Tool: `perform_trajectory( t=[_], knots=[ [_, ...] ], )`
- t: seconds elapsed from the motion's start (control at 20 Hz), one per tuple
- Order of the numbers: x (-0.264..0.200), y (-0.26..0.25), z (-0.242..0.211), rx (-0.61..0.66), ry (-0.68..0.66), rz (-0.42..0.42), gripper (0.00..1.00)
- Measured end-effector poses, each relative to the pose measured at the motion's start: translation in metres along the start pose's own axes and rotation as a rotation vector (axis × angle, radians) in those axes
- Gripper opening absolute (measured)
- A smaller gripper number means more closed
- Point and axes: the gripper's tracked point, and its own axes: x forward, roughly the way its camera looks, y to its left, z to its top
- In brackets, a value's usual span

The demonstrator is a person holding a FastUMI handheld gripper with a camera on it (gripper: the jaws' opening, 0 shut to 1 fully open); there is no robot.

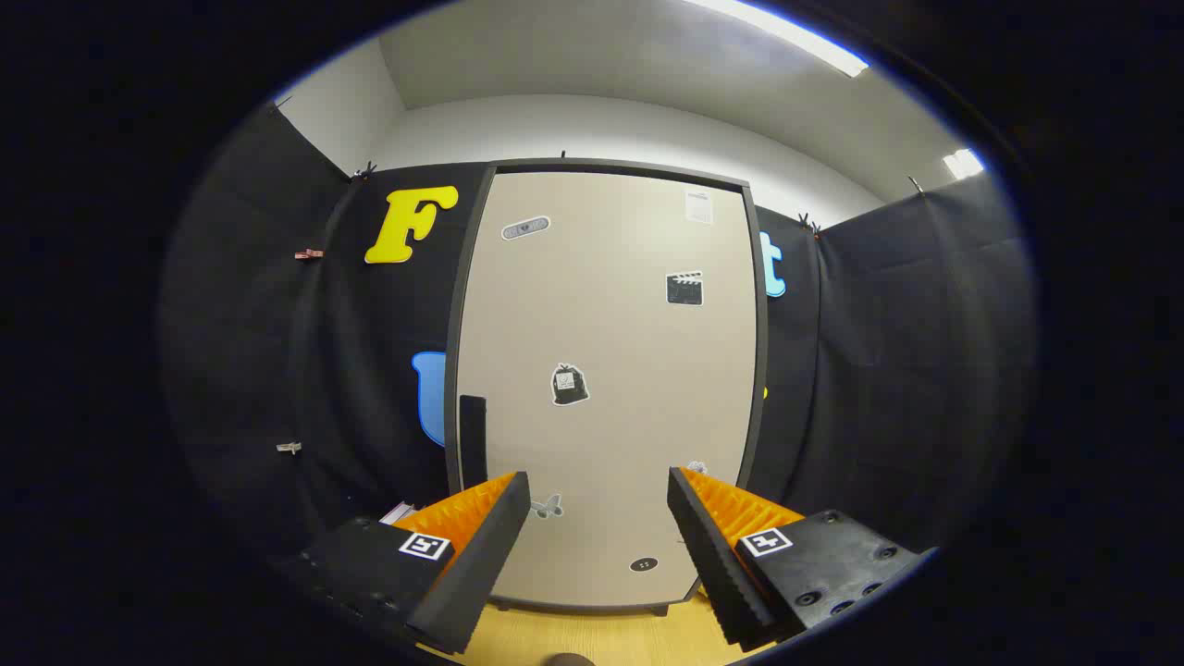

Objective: Open the shoe cabinet door, grab the shoes and put them into the shoe cabinet, then close the shoe cabinet door.

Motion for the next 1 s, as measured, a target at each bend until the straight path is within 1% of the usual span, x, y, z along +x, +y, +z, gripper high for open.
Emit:
perform_trajectory(
  t=[0.3, 0.5, 1.0],
  knots=[
    [0.0017, 0.0037, -0.0014, 0.001, 0.009, 0.008, 0.97],
    [0.0022, 0.006, 0.0059, 0.014, -0.011, 0.012, 0.97],
    [0.007, 0.0072, 0.0045, 0.028, -0.012, 0.001, 0.97]
  ],
)
